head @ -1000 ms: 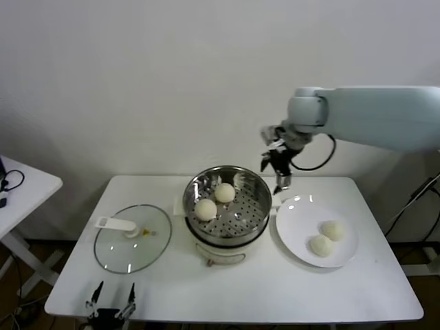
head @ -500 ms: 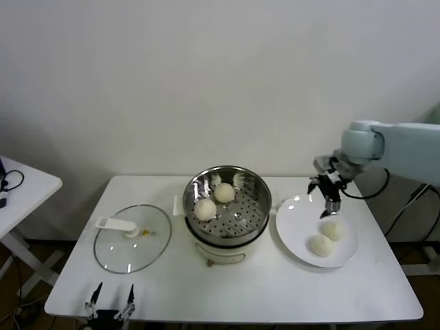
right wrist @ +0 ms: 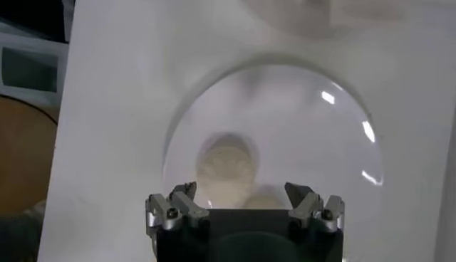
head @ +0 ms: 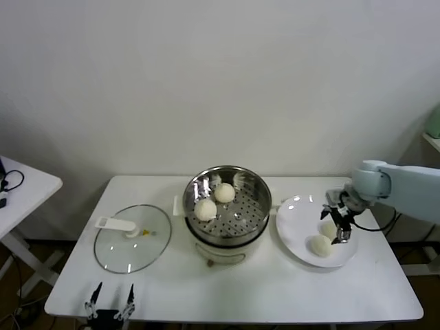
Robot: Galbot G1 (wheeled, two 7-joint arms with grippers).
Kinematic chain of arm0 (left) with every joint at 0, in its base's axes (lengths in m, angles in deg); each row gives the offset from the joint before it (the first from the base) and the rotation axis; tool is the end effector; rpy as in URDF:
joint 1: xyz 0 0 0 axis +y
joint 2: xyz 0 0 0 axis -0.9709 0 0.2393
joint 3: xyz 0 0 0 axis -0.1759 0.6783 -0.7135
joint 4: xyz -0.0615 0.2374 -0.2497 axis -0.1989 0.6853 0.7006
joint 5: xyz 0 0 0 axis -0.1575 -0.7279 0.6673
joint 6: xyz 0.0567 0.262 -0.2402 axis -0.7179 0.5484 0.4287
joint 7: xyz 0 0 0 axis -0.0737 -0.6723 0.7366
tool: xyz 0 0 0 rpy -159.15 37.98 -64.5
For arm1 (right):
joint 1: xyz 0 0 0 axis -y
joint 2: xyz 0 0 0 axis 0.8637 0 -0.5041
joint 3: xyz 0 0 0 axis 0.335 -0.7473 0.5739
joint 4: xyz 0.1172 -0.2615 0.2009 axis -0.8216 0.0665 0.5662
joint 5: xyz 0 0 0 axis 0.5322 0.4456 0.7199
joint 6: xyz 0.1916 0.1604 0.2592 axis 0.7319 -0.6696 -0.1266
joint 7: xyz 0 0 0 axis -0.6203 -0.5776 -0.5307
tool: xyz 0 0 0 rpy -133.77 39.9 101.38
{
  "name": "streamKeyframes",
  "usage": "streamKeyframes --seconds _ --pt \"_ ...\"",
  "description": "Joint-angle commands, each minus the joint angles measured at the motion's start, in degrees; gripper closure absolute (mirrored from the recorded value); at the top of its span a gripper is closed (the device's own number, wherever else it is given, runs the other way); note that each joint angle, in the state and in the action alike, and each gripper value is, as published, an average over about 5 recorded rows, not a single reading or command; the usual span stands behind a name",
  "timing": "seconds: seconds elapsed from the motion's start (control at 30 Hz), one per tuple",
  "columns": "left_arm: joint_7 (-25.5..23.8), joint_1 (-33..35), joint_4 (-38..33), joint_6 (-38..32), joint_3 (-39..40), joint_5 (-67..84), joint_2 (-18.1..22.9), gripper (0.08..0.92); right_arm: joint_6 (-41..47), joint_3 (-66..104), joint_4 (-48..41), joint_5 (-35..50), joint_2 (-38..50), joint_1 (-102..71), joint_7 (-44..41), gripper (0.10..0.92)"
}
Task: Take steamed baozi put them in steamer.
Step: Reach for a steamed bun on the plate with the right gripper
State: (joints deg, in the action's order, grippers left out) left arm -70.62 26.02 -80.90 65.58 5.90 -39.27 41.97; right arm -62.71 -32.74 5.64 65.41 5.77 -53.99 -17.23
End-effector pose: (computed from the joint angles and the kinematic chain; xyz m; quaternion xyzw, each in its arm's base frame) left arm 0.0806 0.0967 -0.4363 0.0336 -0.9872 -0.1065 0.1135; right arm 0.4845 -0.1679 -0.1735 0.5048 -0.5131 0.5385 0.4380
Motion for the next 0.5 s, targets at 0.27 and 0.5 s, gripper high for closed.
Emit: streamKeyframes --seconds 0.27,0.5 --pt "0.1 0.1 0.2 -0.1 0.0 -0.1 0.0 0.177 0.7 11.1 -2.8 -4.2 1.4 -13.8 1.8 0.203" --pt "0.1 0.1 0.3 -0.1 0.1 -0.1 0.1 0.177 0.7 13.0 -4.0 -4.8 0.8 -15.8 2.4 0.203"
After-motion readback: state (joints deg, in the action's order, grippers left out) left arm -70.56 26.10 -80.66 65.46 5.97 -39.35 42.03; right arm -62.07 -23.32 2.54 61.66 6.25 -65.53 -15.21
